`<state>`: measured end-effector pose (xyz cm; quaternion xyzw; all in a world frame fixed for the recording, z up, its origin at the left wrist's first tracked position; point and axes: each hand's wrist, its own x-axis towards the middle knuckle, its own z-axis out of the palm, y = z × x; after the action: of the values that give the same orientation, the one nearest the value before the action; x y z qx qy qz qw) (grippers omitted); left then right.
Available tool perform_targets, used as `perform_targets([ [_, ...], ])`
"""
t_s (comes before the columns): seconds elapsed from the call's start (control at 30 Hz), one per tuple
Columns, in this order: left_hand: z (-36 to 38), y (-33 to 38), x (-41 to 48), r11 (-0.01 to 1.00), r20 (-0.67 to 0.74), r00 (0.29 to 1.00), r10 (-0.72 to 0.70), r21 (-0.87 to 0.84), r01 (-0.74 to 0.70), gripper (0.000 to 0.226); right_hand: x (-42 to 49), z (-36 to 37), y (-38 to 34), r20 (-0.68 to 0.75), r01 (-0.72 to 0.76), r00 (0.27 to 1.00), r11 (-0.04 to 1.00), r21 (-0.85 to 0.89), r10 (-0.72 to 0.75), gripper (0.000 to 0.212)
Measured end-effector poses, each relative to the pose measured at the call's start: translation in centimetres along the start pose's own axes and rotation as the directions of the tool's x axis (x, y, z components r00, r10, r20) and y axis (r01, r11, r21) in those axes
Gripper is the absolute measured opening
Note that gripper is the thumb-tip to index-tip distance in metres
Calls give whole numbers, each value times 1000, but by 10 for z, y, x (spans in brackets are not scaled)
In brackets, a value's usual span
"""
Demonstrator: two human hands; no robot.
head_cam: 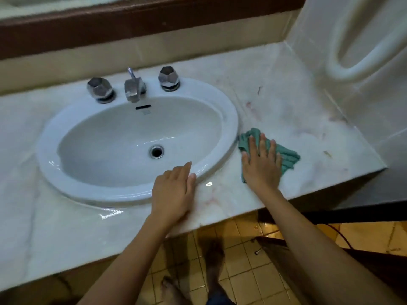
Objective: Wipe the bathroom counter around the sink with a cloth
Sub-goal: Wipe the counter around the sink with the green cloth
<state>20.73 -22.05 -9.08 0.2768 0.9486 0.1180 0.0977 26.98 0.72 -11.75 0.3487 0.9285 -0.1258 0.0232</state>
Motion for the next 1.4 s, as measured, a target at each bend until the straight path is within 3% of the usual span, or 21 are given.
perform_targets([
  [0.17,0,-71,-68,1000,-126,992,-27,-8,26,51,-94,23,-52,-20,38,999,998,45,-37,59],
  [0.27,-3,-104,-108,984,-195,980,-35,-177,0,49,-136,36,-84,-43,46,998,998,40,-45,60],
  [0.33,-5,-126,-137,952,-259,957,-131,-303,48,44,-155,44,-106,-29,34,999,999,41,-33,62],
  [0.5,-14,-215,-215,840,-334,810,-481,-440,317,42,-216,70,-181,-15,86,996,995,59,-85,62],
  [0.63,-31,-296,-243,756,-346,686,-640,-445,481,41,-264,91,-259,71,286,954,957,55,-290,60],
  [0.77,-48,-358,-238,718,-363,625,-691,-442,538,44,-276,95,-291,186,575,801,817,26,-569,61],
  [0.87,-57,-404,-231,692,-364,589,-722,-406,597,42,-257,89,-268,194,679,723,734,-21,-663,58],
  [1.1,-61,-444,-229,653,-415,516,-749,-337,678,38,-231,96,-291,142,610,789,790,-63,-598,58],
  [1.27,-57,-445,-225,630,-455,453,-767,-397,667,36,-213,111,-361,123,679,732,734,-37,-670,58],
  [1.4,-53,-447,-225,625,-476,430,-767,-407,666,30,-193,122,-433,130,653,750,757,13,-649,56],
])
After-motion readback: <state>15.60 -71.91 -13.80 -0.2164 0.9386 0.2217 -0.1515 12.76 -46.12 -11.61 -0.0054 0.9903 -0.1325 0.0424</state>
